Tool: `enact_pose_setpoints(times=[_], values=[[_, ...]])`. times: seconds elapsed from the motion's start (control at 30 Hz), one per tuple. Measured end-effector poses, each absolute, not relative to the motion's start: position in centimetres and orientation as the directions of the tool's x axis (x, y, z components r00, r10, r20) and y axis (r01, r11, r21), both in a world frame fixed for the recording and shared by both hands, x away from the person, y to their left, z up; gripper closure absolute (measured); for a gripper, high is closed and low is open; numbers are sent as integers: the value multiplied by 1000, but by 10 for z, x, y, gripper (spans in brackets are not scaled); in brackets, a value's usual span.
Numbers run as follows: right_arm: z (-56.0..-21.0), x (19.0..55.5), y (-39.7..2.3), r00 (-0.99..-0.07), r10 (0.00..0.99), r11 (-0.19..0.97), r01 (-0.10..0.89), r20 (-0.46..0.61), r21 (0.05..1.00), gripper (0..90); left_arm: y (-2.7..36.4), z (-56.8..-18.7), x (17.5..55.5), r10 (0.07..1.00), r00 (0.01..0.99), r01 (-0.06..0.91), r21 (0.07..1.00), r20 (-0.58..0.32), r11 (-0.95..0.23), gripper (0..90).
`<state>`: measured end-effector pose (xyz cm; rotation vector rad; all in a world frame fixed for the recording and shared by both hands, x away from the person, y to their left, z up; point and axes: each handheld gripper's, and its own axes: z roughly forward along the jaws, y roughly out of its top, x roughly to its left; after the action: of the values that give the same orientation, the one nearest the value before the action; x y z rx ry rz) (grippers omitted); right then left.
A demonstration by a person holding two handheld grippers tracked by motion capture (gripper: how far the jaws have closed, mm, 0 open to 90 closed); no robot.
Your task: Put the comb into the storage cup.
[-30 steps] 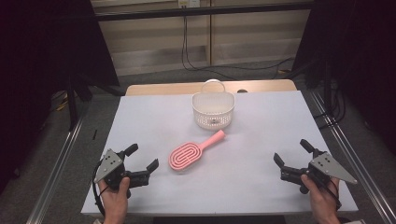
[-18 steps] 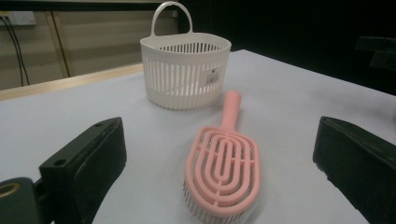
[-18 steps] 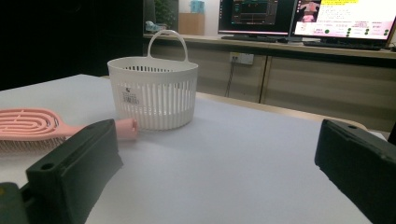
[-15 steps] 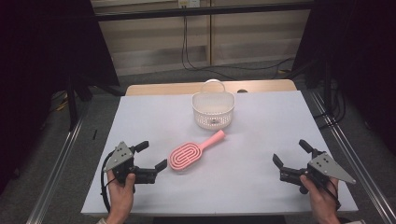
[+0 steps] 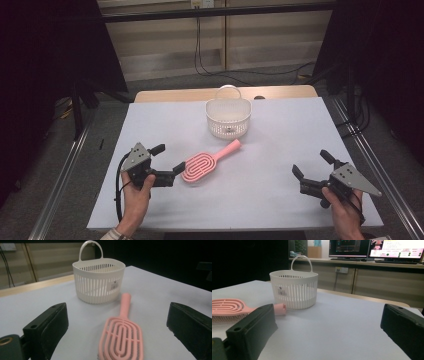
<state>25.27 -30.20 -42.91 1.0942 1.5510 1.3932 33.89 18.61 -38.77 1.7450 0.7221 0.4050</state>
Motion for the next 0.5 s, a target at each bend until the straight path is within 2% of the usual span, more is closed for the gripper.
enact_pose_setpoints(times=[0.27, 0.43, 0.5], values=[[-429, 252, -302, -338, 941, 37, 98, -2, 995, 0, 172, -382, 349, 674, 736, 241, 954, -61, -177, 40], [-429, 252, -303, -338, 941, 41, 98, -5, 994, 0, 162, -383, 354, 684, 729, 247, 943, -30, -222, 30], [-429, 252, -302, -337, 941, 41, 96, -6, 995, 0, 157, -383, 357, 691, 721, 270, 937, -45, -221, 25]])
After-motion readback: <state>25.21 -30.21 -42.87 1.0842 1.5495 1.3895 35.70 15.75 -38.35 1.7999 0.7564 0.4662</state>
